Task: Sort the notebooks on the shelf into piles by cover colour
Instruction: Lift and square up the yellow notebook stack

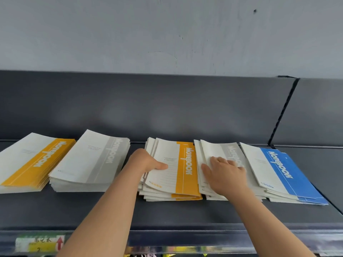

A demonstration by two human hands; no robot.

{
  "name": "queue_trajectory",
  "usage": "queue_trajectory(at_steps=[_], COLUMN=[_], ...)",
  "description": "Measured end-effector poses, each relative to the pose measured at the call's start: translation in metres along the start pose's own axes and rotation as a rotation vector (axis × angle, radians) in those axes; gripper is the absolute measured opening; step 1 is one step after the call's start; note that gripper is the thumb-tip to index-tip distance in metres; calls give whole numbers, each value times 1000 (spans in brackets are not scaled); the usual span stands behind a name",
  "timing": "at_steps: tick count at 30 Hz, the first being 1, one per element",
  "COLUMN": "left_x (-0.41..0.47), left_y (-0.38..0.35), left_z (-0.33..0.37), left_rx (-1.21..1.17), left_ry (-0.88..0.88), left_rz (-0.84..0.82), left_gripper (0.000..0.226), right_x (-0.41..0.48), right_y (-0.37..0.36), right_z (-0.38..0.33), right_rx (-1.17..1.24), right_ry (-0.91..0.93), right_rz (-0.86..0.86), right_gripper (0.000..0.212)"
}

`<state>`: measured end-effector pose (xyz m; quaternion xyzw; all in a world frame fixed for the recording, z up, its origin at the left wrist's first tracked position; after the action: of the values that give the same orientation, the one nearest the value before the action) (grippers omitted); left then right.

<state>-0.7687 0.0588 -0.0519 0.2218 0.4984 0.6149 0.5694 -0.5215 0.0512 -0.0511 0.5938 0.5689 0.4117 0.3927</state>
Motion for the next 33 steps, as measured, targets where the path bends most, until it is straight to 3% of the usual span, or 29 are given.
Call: queue_trajectory(at_steps=[5,8,14,18,20,23,25,27,29,33], left_x=[8,12,5,-13,-27,-46,-51,-49,-45,-38], left_y=[-12,-14,-15,12,33,56,60,55,46,34], left_z=[-4,-4,0,-14,-17,-14,-11,-9,-7,-6], left_rx=[-112,-101,-392,-529,-630,-735,-776,-788,-748,-655], left_ry=[20,2,-92,-151,-227,-368,-429,-467,-509,-542], left_rz=[-81,-37,-65,90,163,216,249,259,235,199], left_gripper=[60,69,43,43,39,40,45,51,56,65], right_x=[0,1,-1,1,0,-9,-12,-10,-7,-8], right_y=[0,-2,-2,2,12,24,27,34,33,13], right_z=[2,2,5,7,-3,-48,-81,-87,-81,-77], right_rx=[-2,4,39,87,242,889,1252,1352,1348,1234], right_ry=[15,18,-6,-74,-80,11,153,229,219,209], right_rz=[17,22,-7,-30,10,-23,-120,-63,-1,-61], right_gripper=[45,47,38,37,52,84,70,46,40,35])
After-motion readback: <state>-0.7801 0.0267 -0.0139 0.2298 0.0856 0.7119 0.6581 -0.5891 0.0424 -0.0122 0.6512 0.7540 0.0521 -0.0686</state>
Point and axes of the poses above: each hand's wrist, its own x-axis towards the middle knuckle, its own y-axis out of the back of the hand, z = x × y, the point moved 10 cm from there along x, towards the middle knuckle, and after that the axes turned 13 degrees about x, right-handed, at the moved point
